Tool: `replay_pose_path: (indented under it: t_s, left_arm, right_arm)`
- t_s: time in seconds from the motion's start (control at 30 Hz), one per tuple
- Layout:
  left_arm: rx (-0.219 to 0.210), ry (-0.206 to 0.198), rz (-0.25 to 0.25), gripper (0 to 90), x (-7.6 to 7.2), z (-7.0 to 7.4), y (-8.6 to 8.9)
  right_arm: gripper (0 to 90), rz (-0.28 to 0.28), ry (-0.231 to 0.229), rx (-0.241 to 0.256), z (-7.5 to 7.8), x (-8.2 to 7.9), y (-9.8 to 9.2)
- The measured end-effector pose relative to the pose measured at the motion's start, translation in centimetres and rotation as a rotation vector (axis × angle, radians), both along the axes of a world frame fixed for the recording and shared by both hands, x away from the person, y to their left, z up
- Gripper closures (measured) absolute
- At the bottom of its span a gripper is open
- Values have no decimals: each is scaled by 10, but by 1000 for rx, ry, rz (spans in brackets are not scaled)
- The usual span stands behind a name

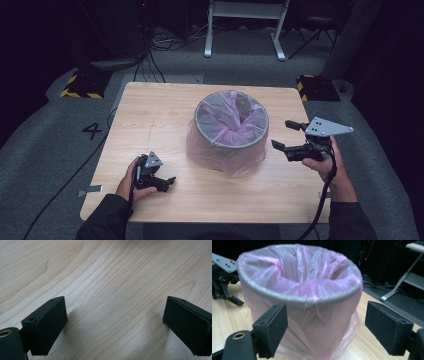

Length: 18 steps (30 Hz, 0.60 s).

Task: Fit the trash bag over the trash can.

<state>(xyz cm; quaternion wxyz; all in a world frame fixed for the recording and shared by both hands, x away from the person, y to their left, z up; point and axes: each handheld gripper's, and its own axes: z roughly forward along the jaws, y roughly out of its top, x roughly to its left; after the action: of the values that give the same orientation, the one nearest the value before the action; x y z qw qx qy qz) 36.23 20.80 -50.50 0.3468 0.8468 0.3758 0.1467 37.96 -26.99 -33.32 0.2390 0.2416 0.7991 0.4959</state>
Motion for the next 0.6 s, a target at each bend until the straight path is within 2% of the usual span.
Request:
replay_pose_path:
  t_s: [0.23,0.6]
  left_arm:
    - [3,0,2,44,0,0,0]
    - [9,2,3,36,1,0,1]
  right_arm:
    - [185,24,-12,-20,14,4,10]
    - [185,34,-26,-40,22,14,29]
